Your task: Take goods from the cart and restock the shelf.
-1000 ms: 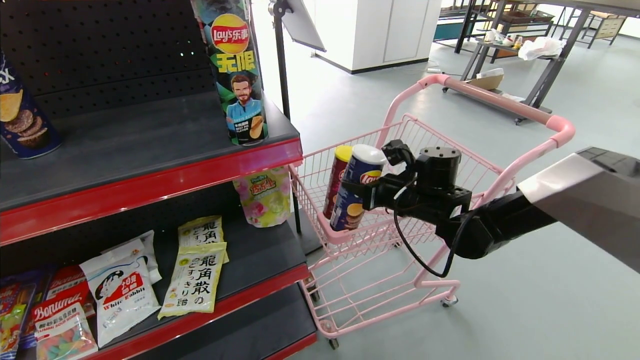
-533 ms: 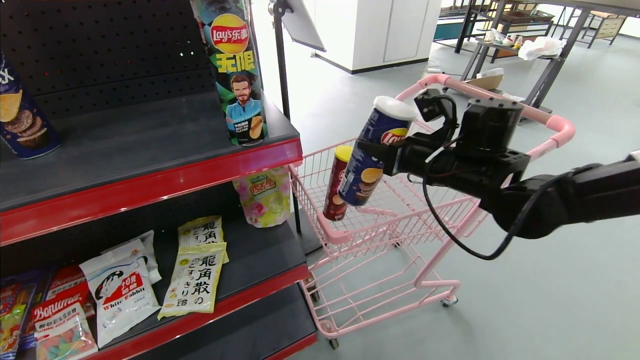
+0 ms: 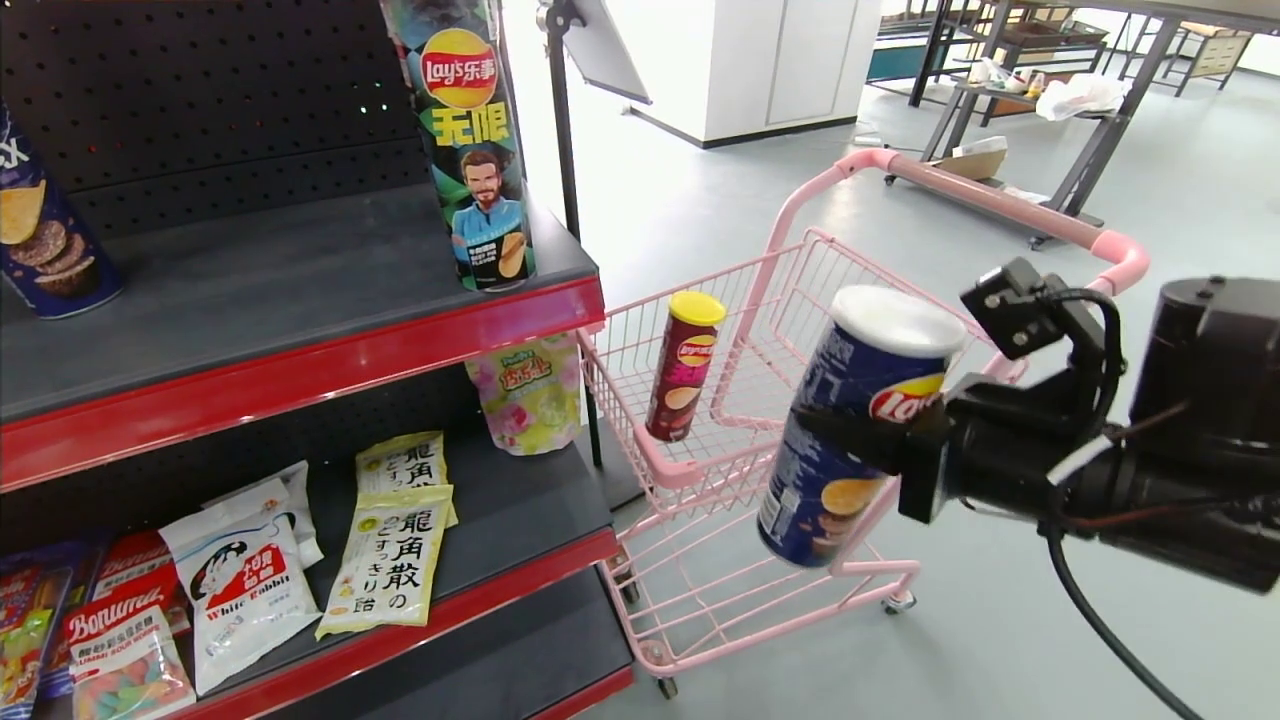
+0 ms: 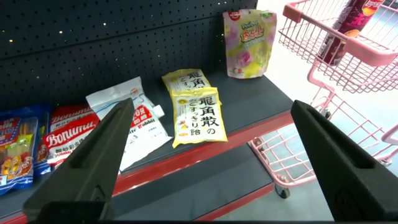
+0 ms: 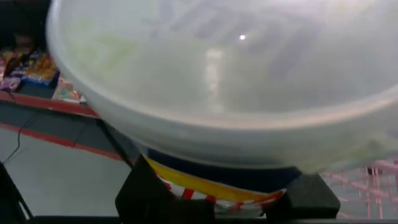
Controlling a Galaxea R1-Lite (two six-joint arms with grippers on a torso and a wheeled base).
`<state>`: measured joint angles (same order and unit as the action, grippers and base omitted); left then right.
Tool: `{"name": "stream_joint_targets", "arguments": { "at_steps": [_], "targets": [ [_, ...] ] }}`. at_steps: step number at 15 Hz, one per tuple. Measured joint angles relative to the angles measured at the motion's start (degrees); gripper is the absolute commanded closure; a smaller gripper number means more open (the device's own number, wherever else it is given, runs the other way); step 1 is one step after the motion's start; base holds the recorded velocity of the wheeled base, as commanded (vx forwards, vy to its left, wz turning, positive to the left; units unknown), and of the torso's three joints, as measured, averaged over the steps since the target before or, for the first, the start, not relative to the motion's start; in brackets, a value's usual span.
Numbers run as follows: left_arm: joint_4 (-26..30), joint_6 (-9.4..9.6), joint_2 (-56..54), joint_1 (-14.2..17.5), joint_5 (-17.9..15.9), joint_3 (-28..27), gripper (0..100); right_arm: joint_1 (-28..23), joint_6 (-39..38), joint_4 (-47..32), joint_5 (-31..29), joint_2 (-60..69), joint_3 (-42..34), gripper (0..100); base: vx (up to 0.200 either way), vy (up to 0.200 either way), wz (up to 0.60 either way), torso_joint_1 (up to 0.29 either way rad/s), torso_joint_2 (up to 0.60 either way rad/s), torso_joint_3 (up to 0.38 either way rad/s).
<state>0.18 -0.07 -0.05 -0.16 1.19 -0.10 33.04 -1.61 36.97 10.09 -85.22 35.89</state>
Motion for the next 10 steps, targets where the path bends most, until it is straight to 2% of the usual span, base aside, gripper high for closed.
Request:
{"name": "stream_joint_targets", "arguments": {
  "at_steps": [2, 7, 10],
  "targets": [
    [-0.02, 0.00, 0.00, 0.02, 0.02, 0.00, 0, 0.76, -0.20, 0.22, 0.09, 2.38, -3.60, 100, 0.000, 0.000, 0.00, 0.000, 0.00, 0.000],
    [0.02, 0.02, 0.00, 0.00, 0.02, 0.00, 0, 1.06, 2.07, 0.50, -1.97, 3.19, -5.41, 100, 0.000, 0.000, 0.00, 0.008, -0.02, -0.013],
    [-0.02, 0.00, 0.00, 0.00, 0.00, 0.02, 0, 1.06, 2.07, 0.50, -1.87, 4.38, -7.06, 100, 0.000, 0.000, 0.00, 0.128, -0.38, -0.246]
  ]
}}
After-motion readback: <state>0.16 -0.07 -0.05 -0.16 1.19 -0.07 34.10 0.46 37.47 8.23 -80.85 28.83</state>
